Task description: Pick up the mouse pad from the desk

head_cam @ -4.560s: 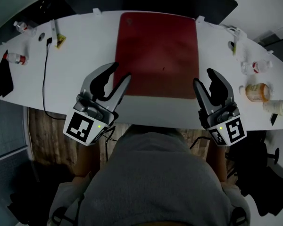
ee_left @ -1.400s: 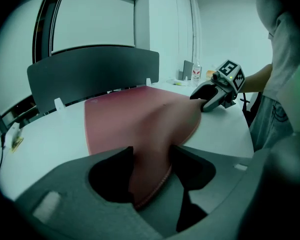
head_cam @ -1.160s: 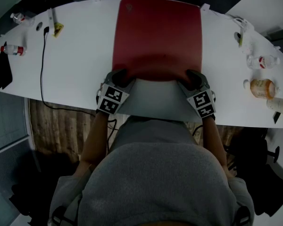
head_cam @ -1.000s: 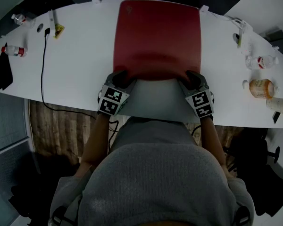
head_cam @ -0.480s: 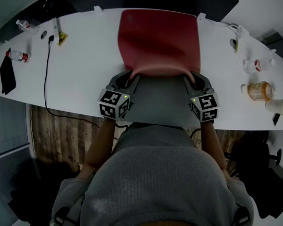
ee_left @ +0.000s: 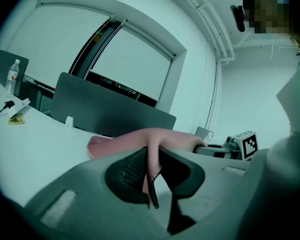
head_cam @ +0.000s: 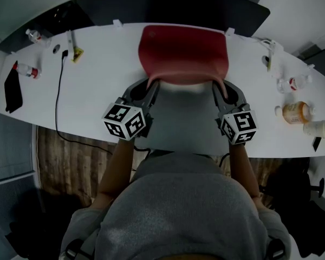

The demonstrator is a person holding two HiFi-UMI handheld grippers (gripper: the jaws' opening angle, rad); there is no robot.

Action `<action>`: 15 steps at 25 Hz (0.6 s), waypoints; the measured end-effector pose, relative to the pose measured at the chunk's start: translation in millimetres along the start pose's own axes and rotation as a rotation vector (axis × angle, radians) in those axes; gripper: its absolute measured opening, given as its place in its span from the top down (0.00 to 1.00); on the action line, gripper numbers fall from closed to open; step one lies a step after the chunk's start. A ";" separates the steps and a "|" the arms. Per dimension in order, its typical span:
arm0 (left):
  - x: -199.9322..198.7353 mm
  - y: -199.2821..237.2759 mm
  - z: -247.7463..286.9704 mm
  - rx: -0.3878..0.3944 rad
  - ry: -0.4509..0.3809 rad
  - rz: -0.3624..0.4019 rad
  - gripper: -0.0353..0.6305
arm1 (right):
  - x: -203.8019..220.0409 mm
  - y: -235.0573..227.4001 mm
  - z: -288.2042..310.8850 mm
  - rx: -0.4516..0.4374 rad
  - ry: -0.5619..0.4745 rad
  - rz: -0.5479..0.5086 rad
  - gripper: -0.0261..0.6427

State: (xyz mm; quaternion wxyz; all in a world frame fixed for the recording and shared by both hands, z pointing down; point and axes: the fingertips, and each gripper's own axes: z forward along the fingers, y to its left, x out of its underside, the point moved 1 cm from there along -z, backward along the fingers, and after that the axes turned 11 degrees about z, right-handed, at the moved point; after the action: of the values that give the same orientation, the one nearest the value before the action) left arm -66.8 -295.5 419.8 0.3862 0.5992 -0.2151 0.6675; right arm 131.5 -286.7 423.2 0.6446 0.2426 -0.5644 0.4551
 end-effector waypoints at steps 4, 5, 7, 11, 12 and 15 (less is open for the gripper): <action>-18.7 -0.8 -0.7 0.005 -0.054 -0.009 0.86 | -19.1 3.3 -1.1 -0.003 -0.051 0.006 0.89; -23.7 -1.9 -1.6 0.007 -0.068 -0.008 0.86 | -24.2 4.8 -2.9 -0.004 -0.065 0.007 0.90; -35.8 -5.0 -3.9 0.012 -0.097 -0.006 0.86 | -35.7 8.3 -7.4 -0.011 -0.097 0.006 0.90; -65.3 -12.6 -10.7 0.028 -0.171 -0.011 0.86 | -63.3 16.3 -18.3 -0.027 -0.174 -0.004 0.90; -73.9 -15.0 -13.0 0.034 -0.191 -0.012 0.86 | -71.0 18.7 -21.3 -0.033 -0.196 -0.005 0.90; -101.5 -23.2 -20.1 0.050 -0.236 -0.007 0.86 | -96.6 27.2 -31.1 -0.053 -0.262 -0.013 0.90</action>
State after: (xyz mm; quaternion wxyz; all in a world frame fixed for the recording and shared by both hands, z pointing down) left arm -63.2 -292.5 313.9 0.3454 0.6838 -0.2407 0.5960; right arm 128.8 -278.6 318.5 0.5744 0.2866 -0.6539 0.4004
